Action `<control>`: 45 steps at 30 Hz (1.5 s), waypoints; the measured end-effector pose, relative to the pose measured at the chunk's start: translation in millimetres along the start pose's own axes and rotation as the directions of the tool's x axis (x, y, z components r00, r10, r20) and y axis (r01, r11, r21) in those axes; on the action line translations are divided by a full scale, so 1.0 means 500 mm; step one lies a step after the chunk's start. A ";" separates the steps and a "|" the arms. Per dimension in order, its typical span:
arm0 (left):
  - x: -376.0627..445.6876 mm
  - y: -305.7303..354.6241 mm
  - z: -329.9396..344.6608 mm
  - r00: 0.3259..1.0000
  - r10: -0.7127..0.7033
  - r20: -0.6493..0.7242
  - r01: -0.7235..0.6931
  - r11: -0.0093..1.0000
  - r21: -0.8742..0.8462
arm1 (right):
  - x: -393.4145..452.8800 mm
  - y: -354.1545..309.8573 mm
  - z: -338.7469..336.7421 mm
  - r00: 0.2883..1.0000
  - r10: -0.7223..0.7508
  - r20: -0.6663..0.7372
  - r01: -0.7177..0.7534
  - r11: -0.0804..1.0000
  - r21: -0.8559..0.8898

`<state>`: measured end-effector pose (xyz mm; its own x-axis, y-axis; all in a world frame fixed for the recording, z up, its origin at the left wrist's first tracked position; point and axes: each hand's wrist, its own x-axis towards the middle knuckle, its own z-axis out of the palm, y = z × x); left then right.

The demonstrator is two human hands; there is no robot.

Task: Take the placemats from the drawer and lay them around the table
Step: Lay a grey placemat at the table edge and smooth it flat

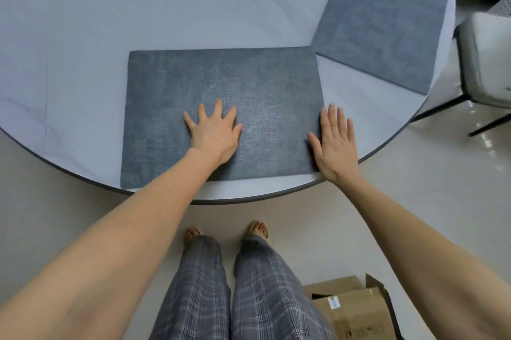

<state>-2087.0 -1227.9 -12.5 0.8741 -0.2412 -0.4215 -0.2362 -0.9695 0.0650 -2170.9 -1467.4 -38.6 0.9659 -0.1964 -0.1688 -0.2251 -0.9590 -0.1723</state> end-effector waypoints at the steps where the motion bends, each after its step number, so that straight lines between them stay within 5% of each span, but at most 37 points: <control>1: 0.006 0.005 -0.011 0.999 0.003 -0.035 -0.002 1.000 0.007 | 0.027 -0.024 -0.008 0.999 -0.009 -0.037 0.010 1.000 0.026; 5: 0.038 0.012 -0.052 0.995 -0.032 -0.093 0.029 0.999 -0.038 | 0.153 -0.120 -0.011 0.986 -0.167 -0.017 0.168 0.978 0.121; 10: 0.087 0.029 -0.106 0.994 -0.071 -0.087 0.078 0.994 0.078 | 0.217 -0.117 0.026 0.920 -0.388 0.065 0.390 0.921 -0.022; 15: 0.187 0.087 -0.113 0.975 -0.101 -0.199 0.090 0.994 -0.065 | 0.206 -0.098 0.038 0.930 -0.368 0.025 0.369 0.929 -0.043; 24: 0.257 0.074 -0.045 0.999 -0.011 0.035 0.015 0.991 -0.134 | 0.235 -0.088 0.030 0.922 -0.386 0.002 0.386 0.922 -0.032; 31: 0.268 0.069 -0.043 0.999 0.001 0.043 0.005 0.989 -0.147 | 0.385 -0.007 -0.014 0.997 -0.044 -0.057 0.043 0.999 -0.015; 36: 0.268 0.071 -0.036 0.999 0.007 0.033 -0.002 0.987 -0.160 | 0.329 -0.063 0.007 0.950 -0.300 -0.087 0.302 0.953 0.006; 39: 0.267 0.071 -0.038 0.999 0.013 0.031 -0.007 0.982 -0.190 | 0.362 -0.036 0.001 0.991 -0.098 -0.094 0.103 0.993 0.055; 42: 0.254 0.055 -0.046 0.994 0.026 -0.109 -0.063 0.934 -0.350 | 0.363 -0.044 -0.013 0.999 0.013 -0.047 -0.012 1.000 0.020; 45: 0.233 -0.004 -0.066 0.953 -0.033 -0.300 -0.164 0.779 -0.605 | 0.330 -0.130 -0.017 0.987 -0.146 -0.065 0.145 0.989 -0.020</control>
<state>-1970.9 -1255.7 -31.8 0.9684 -0.2112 -0.1327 -0.0703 -0.7415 0.6673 -1995.8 -1439.2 -46.9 0.9947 -0.0668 -0.0782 -0.0797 -0.9812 -0.1756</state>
